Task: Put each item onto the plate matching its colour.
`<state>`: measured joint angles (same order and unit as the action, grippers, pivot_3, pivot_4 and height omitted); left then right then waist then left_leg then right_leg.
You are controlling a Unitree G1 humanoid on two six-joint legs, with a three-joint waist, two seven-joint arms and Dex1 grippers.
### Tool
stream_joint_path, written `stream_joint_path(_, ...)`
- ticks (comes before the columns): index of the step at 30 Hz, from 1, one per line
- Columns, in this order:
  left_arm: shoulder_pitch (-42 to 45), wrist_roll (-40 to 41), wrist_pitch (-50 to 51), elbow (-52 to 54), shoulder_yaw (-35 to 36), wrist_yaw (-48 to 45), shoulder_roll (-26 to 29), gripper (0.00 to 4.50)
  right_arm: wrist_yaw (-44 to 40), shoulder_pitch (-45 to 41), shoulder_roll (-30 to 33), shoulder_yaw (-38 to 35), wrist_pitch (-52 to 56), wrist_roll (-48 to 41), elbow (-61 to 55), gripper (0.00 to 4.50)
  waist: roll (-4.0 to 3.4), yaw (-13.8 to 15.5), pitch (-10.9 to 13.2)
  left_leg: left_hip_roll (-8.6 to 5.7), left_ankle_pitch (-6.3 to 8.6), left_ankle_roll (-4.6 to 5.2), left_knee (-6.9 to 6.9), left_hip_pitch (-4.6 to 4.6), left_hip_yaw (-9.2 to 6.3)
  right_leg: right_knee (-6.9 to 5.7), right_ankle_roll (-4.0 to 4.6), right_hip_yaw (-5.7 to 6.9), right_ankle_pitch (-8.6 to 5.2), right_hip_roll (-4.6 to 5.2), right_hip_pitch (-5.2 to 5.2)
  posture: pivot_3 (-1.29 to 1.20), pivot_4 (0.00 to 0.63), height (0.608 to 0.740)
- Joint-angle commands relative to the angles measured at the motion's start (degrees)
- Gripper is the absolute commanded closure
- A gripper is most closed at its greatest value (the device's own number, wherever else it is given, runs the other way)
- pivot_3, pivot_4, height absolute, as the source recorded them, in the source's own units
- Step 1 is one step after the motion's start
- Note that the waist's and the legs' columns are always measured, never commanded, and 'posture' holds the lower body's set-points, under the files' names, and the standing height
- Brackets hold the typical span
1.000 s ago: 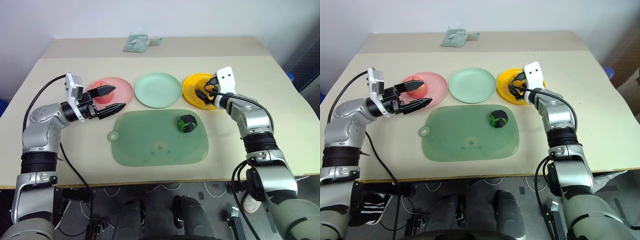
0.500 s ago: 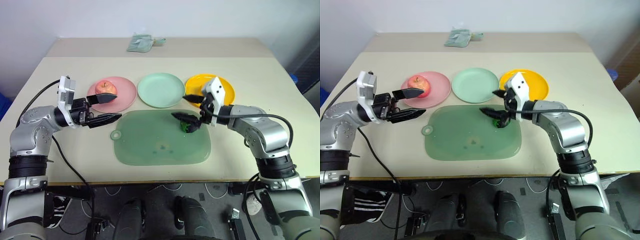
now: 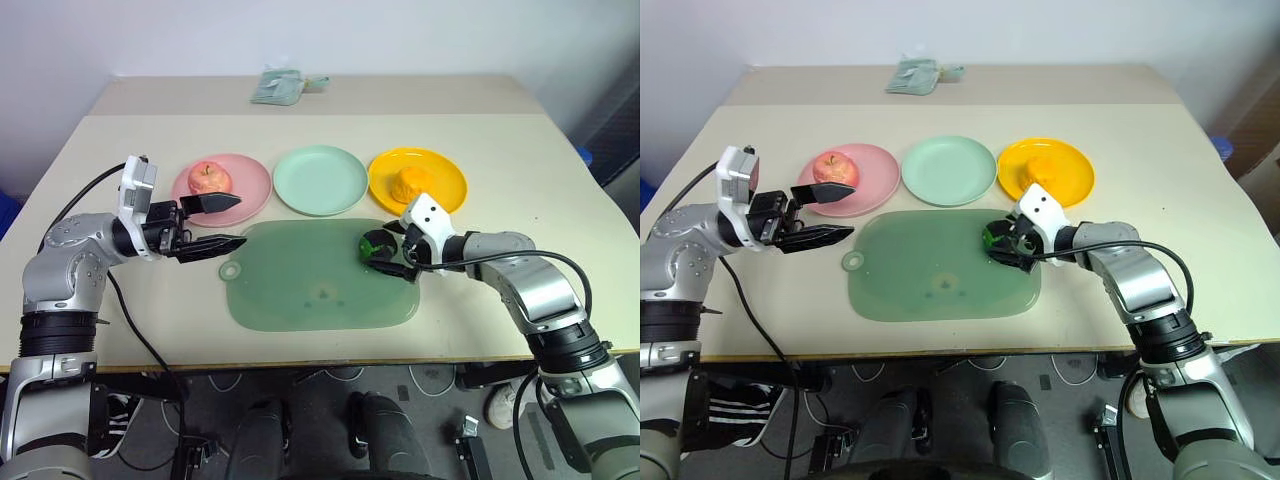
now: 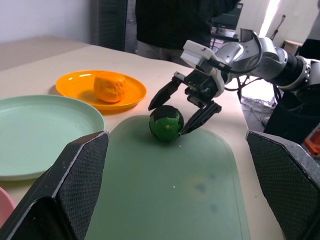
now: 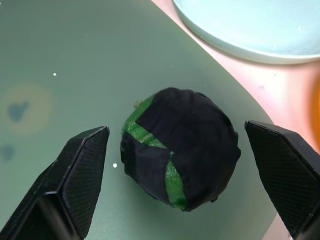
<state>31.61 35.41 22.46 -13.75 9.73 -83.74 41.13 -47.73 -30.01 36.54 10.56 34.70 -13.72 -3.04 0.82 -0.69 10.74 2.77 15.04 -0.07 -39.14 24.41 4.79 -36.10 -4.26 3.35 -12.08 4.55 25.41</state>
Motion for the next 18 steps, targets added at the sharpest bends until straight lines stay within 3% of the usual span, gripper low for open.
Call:
stream_joint_path(1,0.2,-0.2,-1.3,0.3,0.7,-0.4,0.8,0.00,-0.4,-0.1,-0.3,-0.4,-1.1,0.6,-0.1,0.58,0.00,0.0,0.0,0.00,0.00,0.00,0.00,0.00,0.00,0.00,0.00,0.00,0.00,0.00,0.00,0.00,0.150,0.740)
stream_joint_path(2,0.2,-0.2,-1.4,0.2,0.7,-0.4,0.8,0.00,-0.3,-0.1,-0.3,-0.4,-1.2,0.7,0.0,0.85,0.00,0.0,0.0,0.00,0.00,0.00,0.00,0.00,0.00,0.00,0.00,0.00,0.00,0.00,0.00,0.00,0.150,0.740)
stream_joint_path(5,-0.1,-0.2,-2.0,0.1,1.0,-0.2,0.7,0.00,-0.7,-0.2,-0.4,-0.6,-1.3,0.6,-0.4,2.24,0.00,0.0,0.0,0.00,0.00,0.00,0.00,0.00,-0.01,0.00,0.00,0.00,0.00,0.00,0.00,0.00,0.150,0.740)
stream_joint_path(14,1.2,0.2,-3.5,-2.1,3.1,3.7,-0.7,0.00,1.4,-5.5,-5.9,-5.5,2.1,-5.0,-3.0,2.24,0.00,-0.1,0.0,0.00,0.00,0.00,0.00,0.00,0.00,-0.01,-0.01,0.00,0.01,0.00,0.00,0.00,0.150,0.740)
stream_joint_path(18,3.2,-3.8,-6.5,-5.4,3.0,11.8,-2.3,0.00,9.0,-14.0,-12.5,-4.8,-4.8,0.3,7.2,2.24,0.00,-0.2,0.0,0.01,0.00,0.00,-0.01,-0.03,-0.02,-0.05,-0.02,0.00,0.02,-0.03,0.00,0.00,0.150,0.740)
